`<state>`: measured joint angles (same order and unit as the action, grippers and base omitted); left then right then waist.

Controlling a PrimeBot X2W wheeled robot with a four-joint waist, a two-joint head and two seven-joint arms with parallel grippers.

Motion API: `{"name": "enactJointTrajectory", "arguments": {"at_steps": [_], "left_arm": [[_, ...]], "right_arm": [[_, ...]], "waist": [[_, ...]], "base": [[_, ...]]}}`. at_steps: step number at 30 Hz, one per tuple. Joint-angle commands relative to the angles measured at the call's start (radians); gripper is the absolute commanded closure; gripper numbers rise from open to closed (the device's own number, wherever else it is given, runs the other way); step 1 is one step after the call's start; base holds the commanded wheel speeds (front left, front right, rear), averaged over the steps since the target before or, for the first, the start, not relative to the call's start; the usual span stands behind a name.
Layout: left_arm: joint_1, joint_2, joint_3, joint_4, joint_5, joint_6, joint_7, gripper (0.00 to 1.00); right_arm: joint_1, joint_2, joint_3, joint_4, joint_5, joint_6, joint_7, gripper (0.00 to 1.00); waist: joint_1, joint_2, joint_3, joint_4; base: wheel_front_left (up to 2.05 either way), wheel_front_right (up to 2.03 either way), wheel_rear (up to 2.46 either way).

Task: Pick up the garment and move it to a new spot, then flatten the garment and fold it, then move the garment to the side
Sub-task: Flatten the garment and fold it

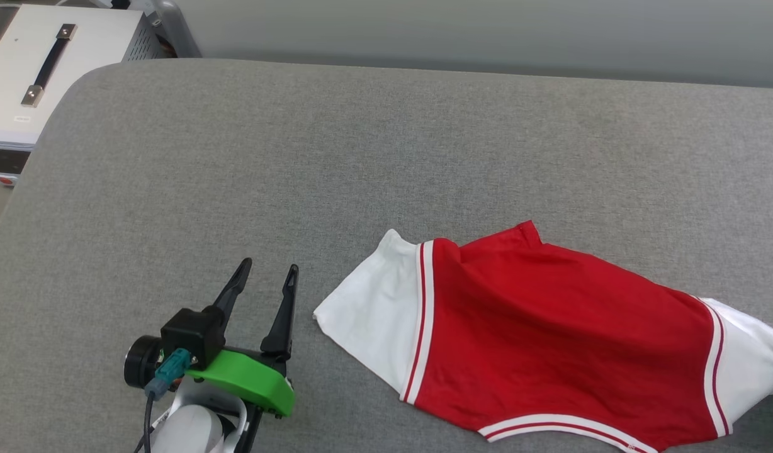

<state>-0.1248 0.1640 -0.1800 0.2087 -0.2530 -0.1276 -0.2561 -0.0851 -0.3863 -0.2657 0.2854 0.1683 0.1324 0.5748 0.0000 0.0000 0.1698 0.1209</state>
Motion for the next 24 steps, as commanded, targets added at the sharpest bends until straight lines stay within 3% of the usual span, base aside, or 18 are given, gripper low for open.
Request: {"name": "enactJointTrajectory", "arguments": {"at_steps": [1,15,24], "left_arm": [[-0.012,0.007,0.001,0.005,-0.010,-0.003,-0.006,0.00],[0.014,-0.001,0.029,-0.040,-0.041,-0.003,-0.006,0.00],[0.085,-0.025,0.005,-0.065,-0.044,-0.003,-0.006,0.00]], "right_arm": [[-0.019,0.006,0.006,0.005,-0.005,-0.002,-0.033,0.00],[-0.016,0.054,0.063,-0.136,0.054,-0.002,-0.406,0.00],[0.107,0.228,0.025,-0.256,0.069,-0.002,-0.657,0.00]], "waist": [[0.0000,0.0000,-0.005,-0.003],[0.0000,0.0000,-0.096,-0.057],[0.0000,0.0000,-0.128,-0.066]], "base": [[0.00,0.00,0.00],[0.00,0.00,0.00],[0.00,0.00,0.00]]}}
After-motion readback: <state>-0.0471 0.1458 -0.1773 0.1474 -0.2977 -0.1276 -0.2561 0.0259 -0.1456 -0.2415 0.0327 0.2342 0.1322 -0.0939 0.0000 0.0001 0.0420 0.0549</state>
